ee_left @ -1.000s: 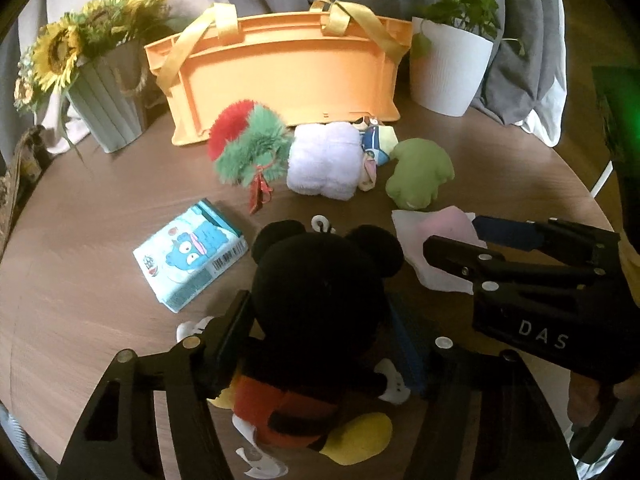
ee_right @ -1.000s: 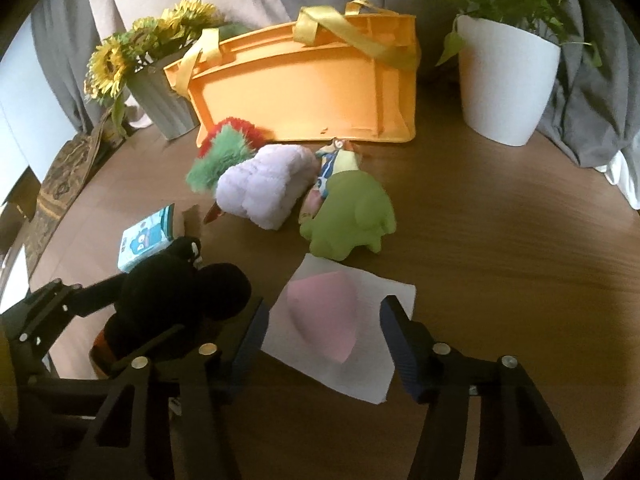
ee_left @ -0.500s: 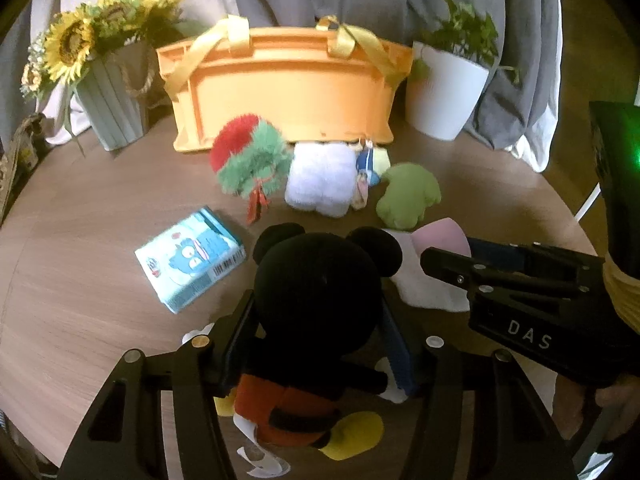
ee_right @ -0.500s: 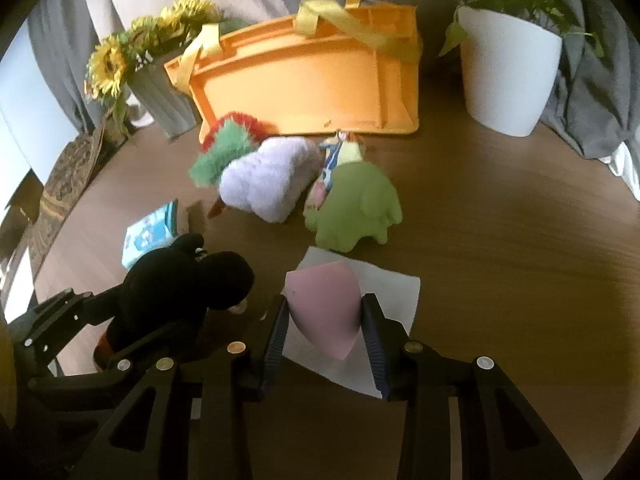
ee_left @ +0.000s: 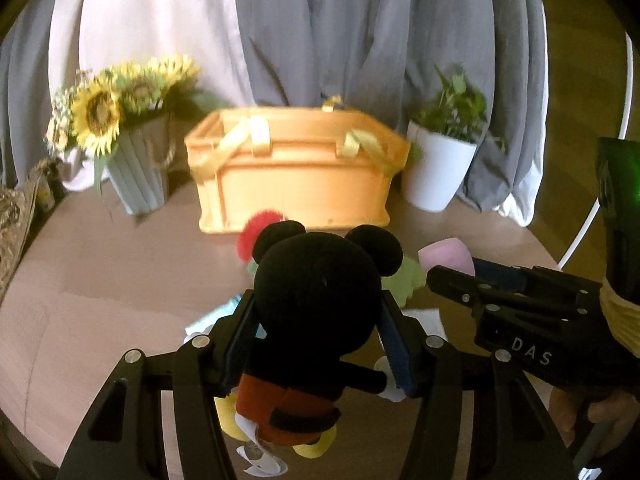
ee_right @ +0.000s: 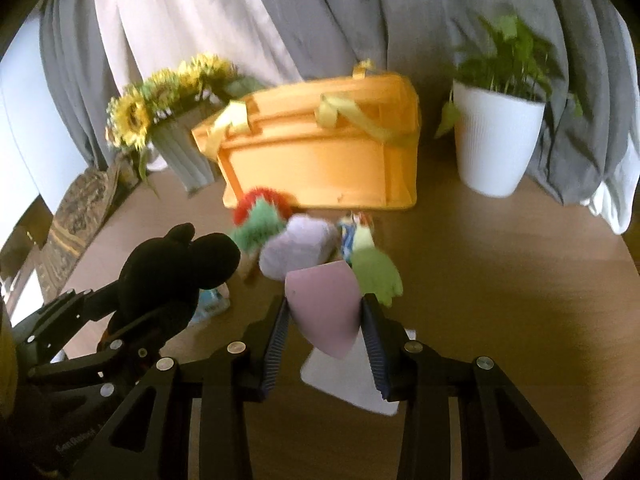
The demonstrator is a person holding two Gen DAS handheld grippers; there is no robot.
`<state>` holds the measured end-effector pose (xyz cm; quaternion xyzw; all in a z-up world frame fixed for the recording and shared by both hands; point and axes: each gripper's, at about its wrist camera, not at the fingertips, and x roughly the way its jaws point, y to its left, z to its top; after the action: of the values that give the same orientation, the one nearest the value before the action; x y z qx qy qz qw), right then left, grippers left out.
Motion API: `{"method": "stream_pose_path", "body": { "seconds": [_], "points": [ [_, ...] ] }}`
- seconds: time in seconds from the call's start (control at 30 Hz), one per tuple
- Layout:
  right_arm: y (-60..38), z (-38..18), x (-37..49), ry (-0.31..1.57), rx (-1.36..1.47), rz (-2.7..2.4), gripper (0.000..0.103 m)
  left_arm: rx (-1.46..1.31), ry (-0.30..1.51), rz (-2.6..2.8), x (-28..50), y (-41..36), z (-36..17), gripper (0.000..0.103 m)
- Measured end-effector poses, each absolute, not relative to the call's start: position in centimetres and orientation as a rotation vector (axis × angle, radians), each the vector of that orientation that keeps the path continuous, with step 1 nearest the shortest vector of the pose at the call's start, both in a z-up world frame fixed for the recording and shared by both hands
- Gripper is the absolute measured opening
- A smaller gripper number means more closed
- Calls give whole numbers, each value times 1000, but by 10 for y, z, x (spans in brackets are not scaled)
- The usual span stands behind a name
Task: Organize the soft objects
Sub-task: 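Lift the Mickey plush with left tool while right tool carries the puff to the crate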
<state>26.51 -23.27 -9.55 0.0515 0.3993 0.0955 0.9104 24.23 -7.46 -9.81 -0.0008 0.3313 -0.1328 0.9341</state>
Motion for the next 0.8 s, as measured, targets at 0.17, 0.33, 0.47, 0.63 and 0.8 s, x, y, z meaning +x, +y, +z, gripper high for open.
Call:
{"method": "stream_pose_path", "body": {
  "seconds": [0.17, 0.33, 0.47, 0.63, 0.8],
  "points": [
    [-226, -73, 269, 760, 107, 187, 38, 11, 604, -280, 246, -64, -75, 58],
    [-215, -51, 275, 694, 112, 165, 38, 17, 543, -281, 256, -55, -51, 58],
    [-209, -32, 280, 636, 104, 143, 38, 27, 500, -280, 264, -47, -35, 58],
    [-202, -13, 289, 577, 114, 113, 38, 50, 446, -289, 276, -38, -17, 58],
    [-193, 2, 297, 530, 122, 98, 38, 64, 398, -303, 288, -29, 1, 58]
  ]
}}
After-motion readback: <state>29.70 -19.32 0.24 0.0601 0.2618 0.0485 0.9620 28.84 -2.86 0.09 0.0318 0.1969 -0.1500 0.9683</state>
